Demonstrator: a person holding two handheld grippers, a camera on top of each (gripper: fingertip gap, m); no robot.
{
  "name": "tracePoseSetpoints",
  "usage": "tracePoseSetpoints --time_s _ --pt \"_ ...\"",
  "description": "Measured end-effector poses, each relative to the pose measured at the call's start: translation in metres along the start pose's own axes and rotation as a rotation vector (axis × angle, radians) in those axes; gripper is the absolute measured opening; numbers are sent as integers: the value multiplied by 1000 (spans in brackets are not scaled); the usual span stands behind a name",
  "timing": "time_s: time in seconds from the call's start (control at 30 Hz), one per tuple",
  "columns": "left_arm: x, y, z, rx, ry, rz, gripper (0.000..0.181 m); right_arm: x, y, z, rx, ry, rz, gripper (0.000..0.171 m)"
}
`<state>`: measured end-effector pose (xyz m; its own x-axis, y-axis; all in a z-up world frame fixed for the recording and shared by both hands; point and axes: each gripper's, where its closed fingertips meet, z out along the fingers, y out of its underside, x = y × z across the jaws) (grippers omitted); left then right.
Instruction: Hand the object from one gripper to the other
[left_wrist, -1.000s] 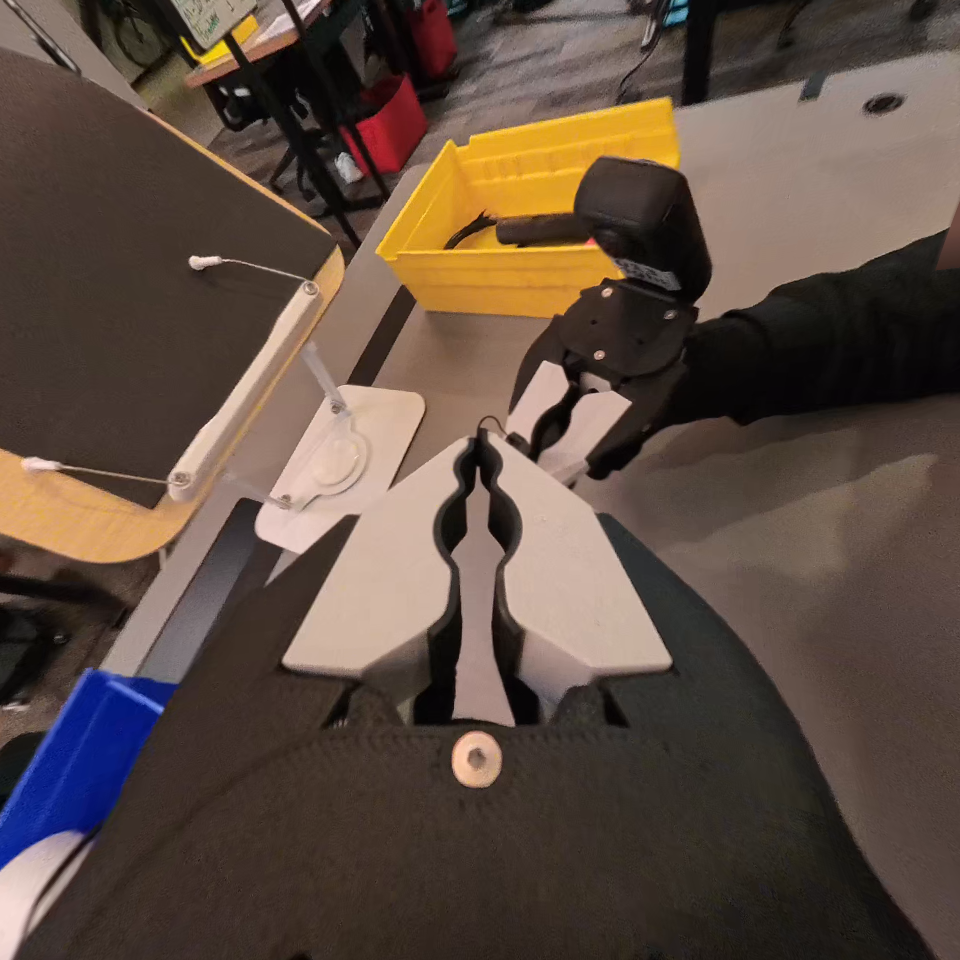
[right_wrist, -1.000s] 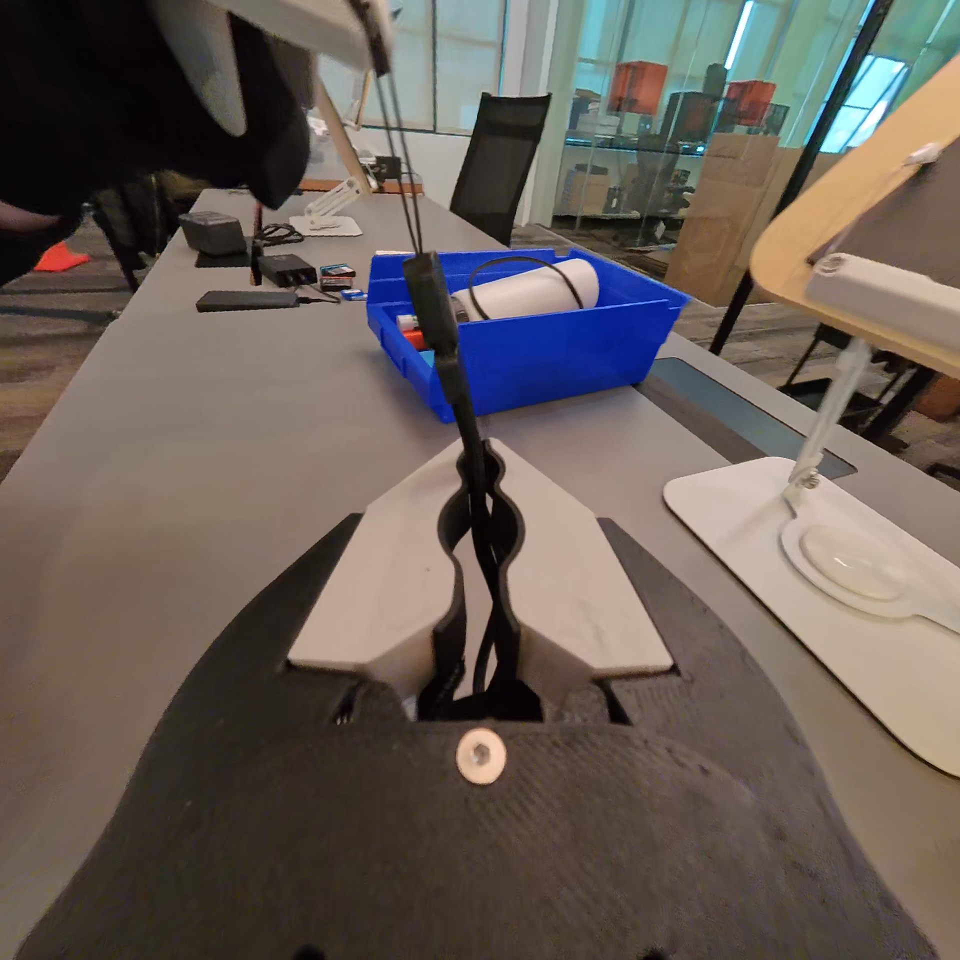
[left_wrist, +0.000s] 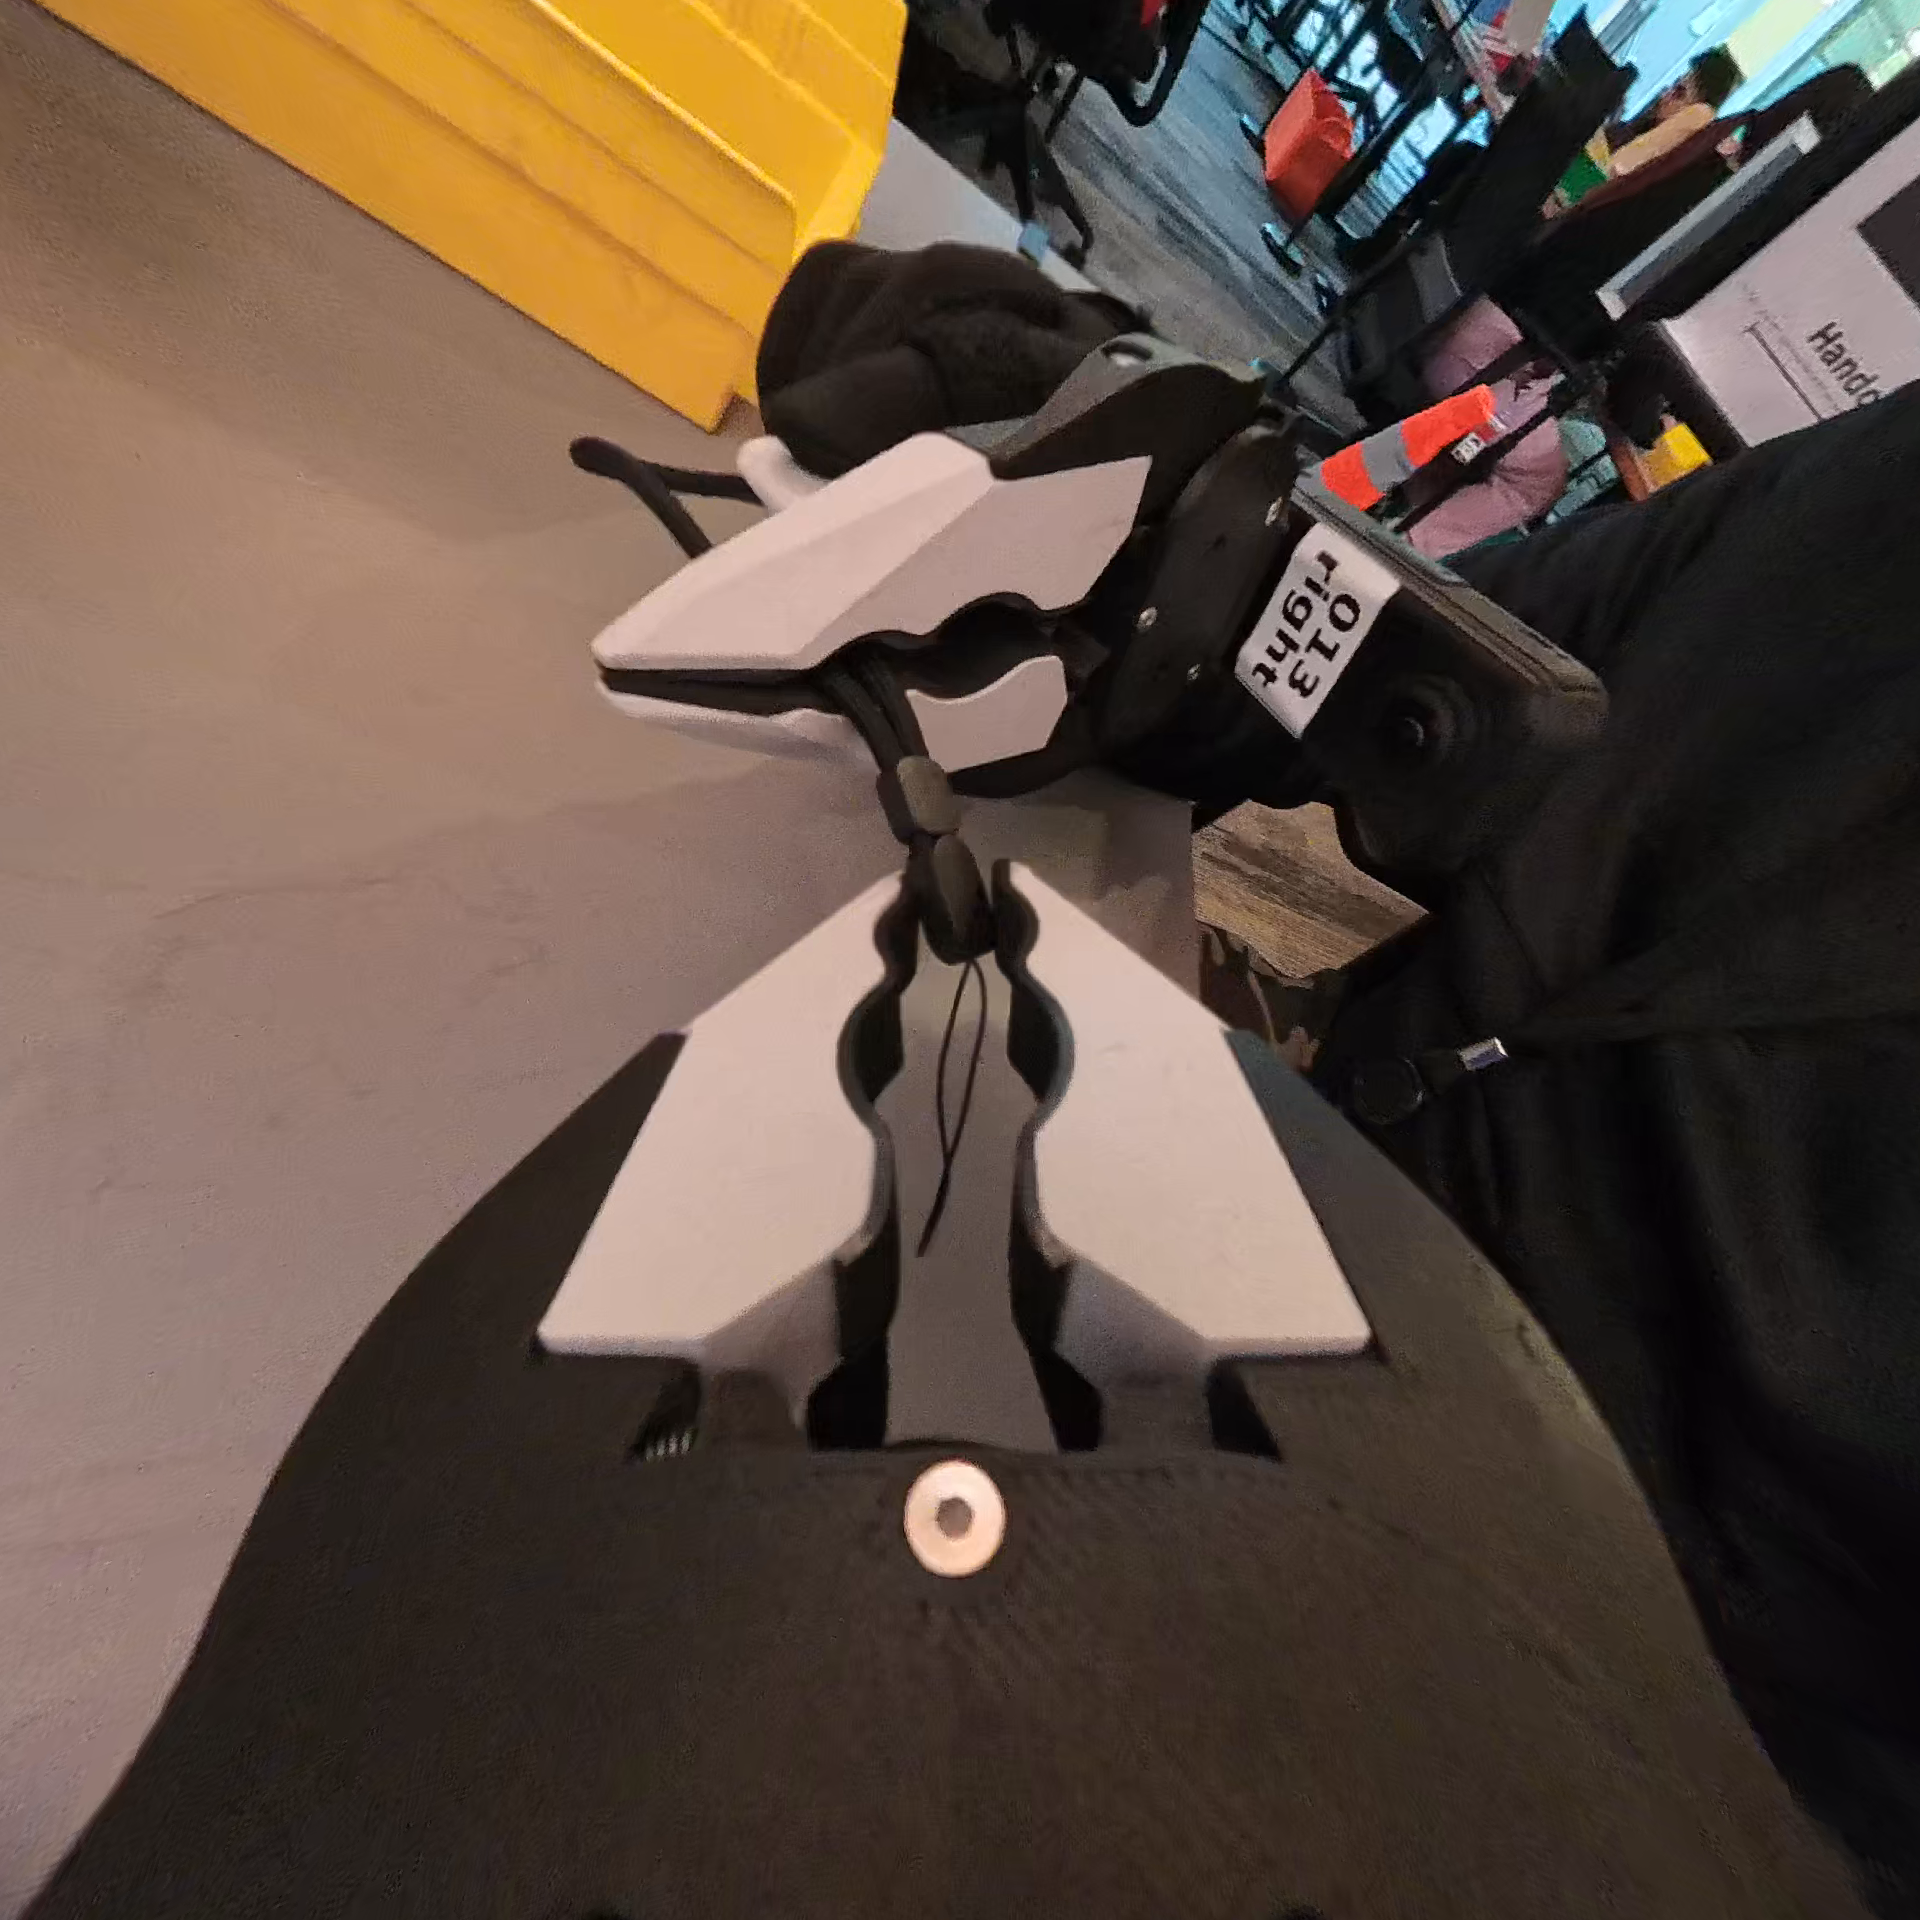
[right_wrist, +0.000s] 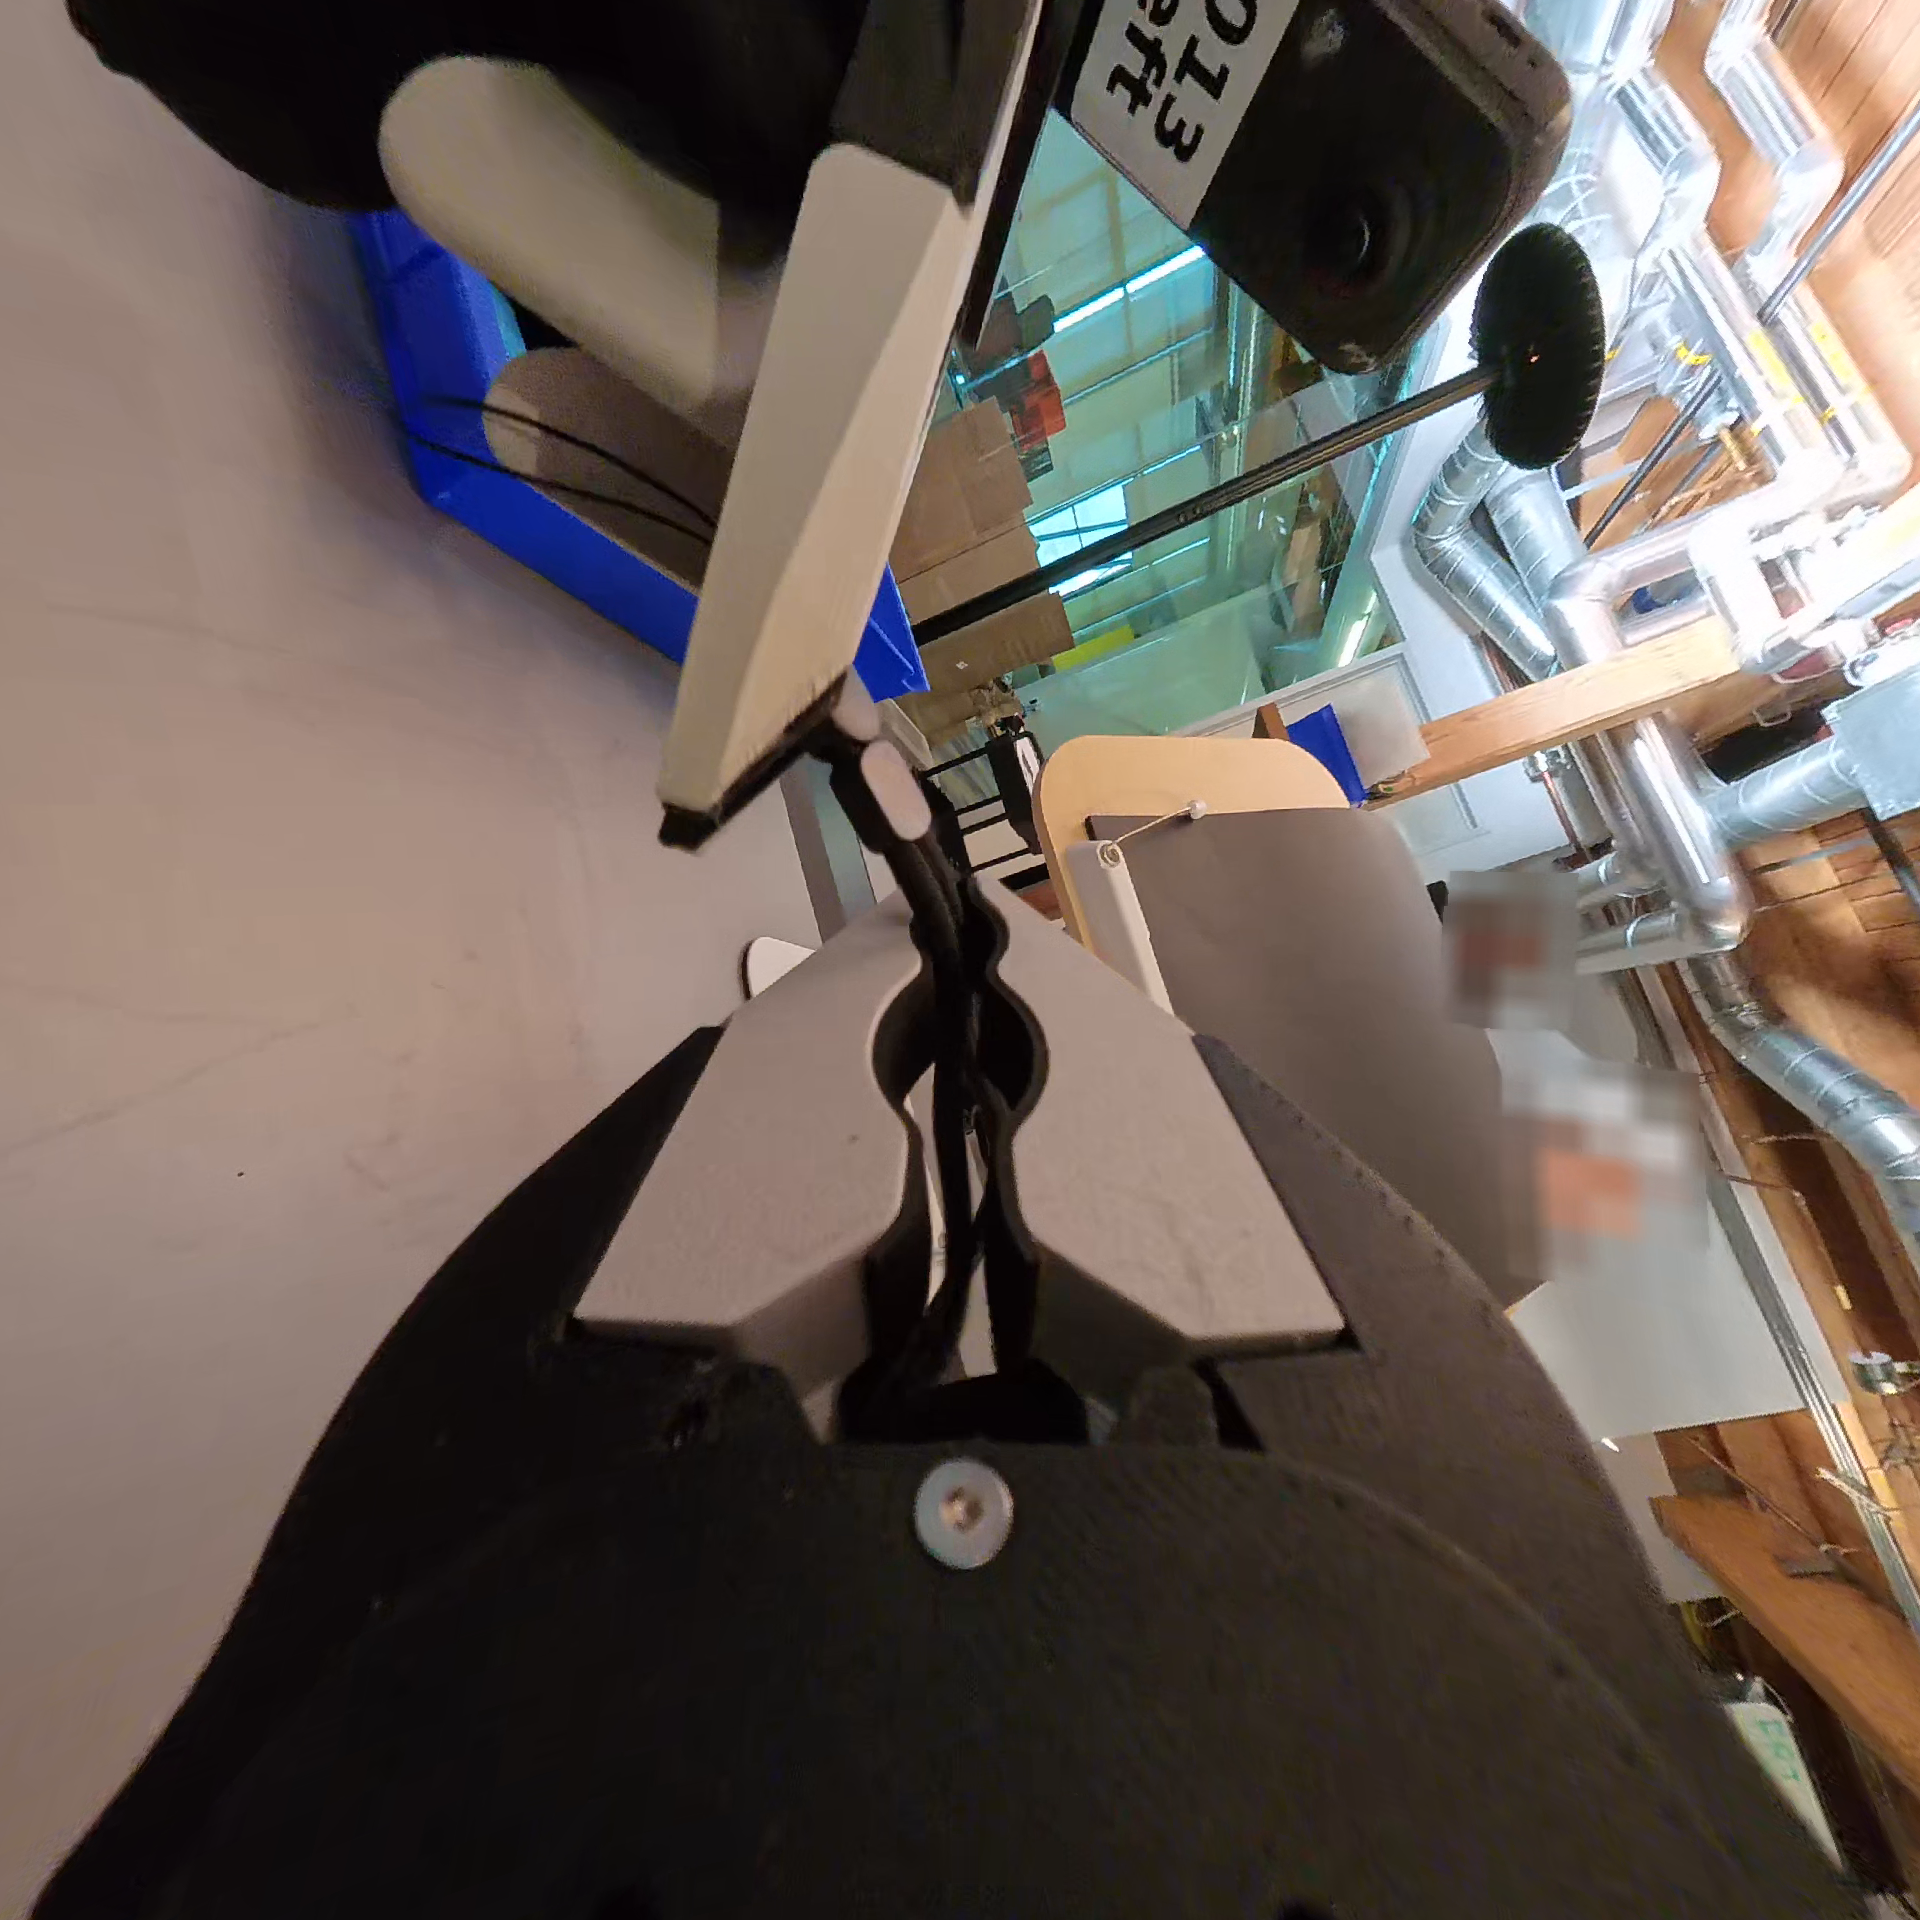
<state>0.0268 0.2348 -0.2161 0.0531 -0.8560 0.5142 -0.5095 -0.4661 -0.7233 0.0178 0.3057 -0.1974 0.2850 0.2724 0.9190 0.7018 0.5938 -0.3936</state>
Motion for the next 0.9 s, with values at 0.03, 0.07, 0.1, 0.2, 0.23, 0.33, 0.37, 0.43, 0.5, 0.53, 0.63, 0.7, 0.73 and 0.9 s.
tracePoseSetpoints --time_s 0.03,0.07,0.1,0.2,0.23,0.33,0.37,0.43,0.5,0.53,0.63,0.7,0.73,0.9 --pt "-1 -1 1 12 -16 9 11 0 -1 0 3 2 -4 0" --pt "0 -1 1 17 -11 13 7 1 -1 -1 6 3 -5 0" --pt "1 -1 1 24 -6 16 6 2 -2 -1 12 8 -3 0" --pt "-3 -2 -1 38 -44 39 5 2 -4 -2 28 1 16 0" --pt "-4 -1 -2 36 -57 49 5 2 -4 -2 29 -4 21 0" --pt "-11 0 -4 27 -120 80 4 -3 -2 1 28 -41 46 9" --pt "-14 1 -6 21 -146 94 5 -6 1 2 15 -55 52 16" --pt "-17 1 -9 23 -180 117 5 -11 5 6 4 -85 69 37" --pt "-27 2 -16 1 -260 154 5 -15 8 8 8 -117 127 50" --pt "-31 2 -20 -1 -301 175 4 -16 8 8 21 -136 163 55" --pt "-43 0 -33 -24 -431 269 4 -11 18 9 13 -156 297 70" --pt "-48 -3 -44 -29 -518 327 4 -4 26 9 13 -146 383 77" --pt "-52 -6 -50 -31 -580 365 5 0 31 9 11 -147 439 79" --pt "-49 -34 -76 54 -792 566 5 -13 56 14 -60 -271 718 69"
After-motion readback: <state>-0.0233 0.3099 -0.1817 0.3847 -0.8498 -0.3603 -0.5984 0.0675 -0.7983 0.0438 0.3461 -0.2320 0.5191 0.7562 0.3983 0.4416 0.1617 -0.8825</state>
